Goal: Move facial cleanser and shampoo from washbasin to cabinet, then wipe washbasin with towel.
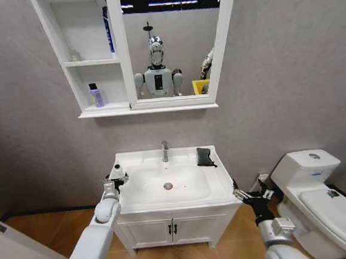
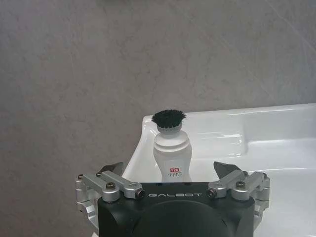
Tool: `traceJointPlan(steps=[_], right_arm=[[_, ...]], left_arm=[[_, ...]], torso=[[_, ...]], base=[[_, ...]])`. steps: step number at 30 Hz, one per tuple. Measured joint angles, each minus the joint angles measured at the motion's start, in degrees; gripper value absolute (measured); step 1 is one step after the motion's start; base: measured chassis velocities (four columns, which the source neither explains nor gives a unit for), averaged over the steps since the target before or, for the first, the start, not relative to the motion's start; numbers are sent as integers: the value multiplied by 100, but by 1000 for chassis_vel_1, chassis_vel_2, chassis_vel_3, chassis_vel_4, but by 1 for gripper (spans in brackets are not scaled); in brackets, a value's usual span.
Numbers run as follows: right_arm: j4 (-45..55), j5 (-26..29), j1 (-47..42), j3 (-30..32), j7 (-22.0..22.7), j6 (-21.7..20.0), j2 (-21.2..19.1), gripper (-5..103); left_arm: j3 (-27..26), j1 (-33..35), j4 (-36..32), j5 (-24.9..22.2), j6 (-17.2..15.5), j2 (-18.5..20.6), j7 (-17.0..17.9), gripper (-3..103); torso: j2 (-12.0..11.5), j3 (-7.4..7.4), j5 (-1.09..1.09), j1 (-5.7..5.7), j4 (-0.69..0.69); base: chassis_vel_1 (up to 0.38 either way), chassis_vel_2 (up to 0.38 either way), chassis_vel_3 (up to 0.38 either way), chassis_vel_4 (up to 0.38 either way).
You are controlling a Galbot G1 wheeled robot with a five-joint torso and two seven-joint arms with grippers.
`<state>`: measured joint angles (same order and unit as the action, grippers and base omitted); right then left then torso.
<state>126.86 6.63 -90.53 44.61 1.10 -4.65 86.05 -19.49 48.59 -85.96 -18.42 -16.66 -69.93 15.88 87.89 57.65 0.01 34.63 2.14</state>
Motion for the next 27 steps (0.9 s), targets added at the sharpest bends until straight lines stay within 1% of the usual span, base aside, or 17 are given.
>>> traceJointPlan(steps=[8, 12, 13, 15, 17, 18, 19, 21, 23, 24, 26, 27], right_arm=[[4, -33, -99, 17, 12, 68, 25, 100], [8, -37, -99, 18, 15, 74, 28, 100], [10, -40, -97, 18, 17, 74, 29, 100], [16, -43, -86, 20, 19, 74, 27, 100], [18, -43, -83, 20, 19, 74, 27, 100], [21, -45, -82, 20, 19, 73, 25, 100], [22, -47, -81, 16, 19, 72, 25, 100], [23, -49, -80, 11, 19, 71, 25, 100], [27, -56, -76, -3, 19, 69, 28, 100], [27, -56, -76, -3, 19, 69, 28, 100], [30, -58, -75, -5, 19, 67, 27, 100], [30, -58, -75, -5, 19, 67, 27, 100]], left_arm=[[23, -259, 329, 66, 75, -115, -41, 100], [39, -319, 383, 64, 75, -140, -50, 100], [46, -338, 406, 59, 75, -155, -68, 103], [51, -340, 430, 58, 76, -175, -101, 98], [51, -334, 436, 60, 77, -182, -118, 98], [47, -324, 456, 65, 84, -191, -145, 88], [45, -321, 470, 69, 93, -199, -159, 83], [41, -321, 478, 70, 99, -203, -164, 83], [35, -322, 486, 70, 122, -209, -178, 72], [35, -322, 486, 70, 122, -209, -178, 72], [29, -328, 506, 74, 148, -200, -203, 61], [29, -328, 506, 74, 148, -200, -203, 61]], torso=[[0, 0, 0, 0, -1], [0, 0, 0, 0, -1], [0, 0, 0, 0, -1], [0, 0, 0, 0, 0], [0, 0, 0, 0, 0], [0, 0, -1, 0, 0], [0, 0, -1, 0, 0], [0, 0, -1, 0, 0], [0, 0, -1, 0, 0], [0, 0, -1, 0, 0], [0, 0, 0, 0, 0], [0, 0, 0, 0, 0]], base=[[0, 0, 0, 0], [0, 0, 0, 0], [0, 0, 0, 0], [0, 0, 0, 0], [0, 0, 0, 0], [0, 0, 0, 0], [0, 0, 0, 0], [0, 0, 0, 0], [0, 0, 0, 0], [0, 0, 0, 0], [0, 0, 0, 0], [0, 0, 0, 0]])
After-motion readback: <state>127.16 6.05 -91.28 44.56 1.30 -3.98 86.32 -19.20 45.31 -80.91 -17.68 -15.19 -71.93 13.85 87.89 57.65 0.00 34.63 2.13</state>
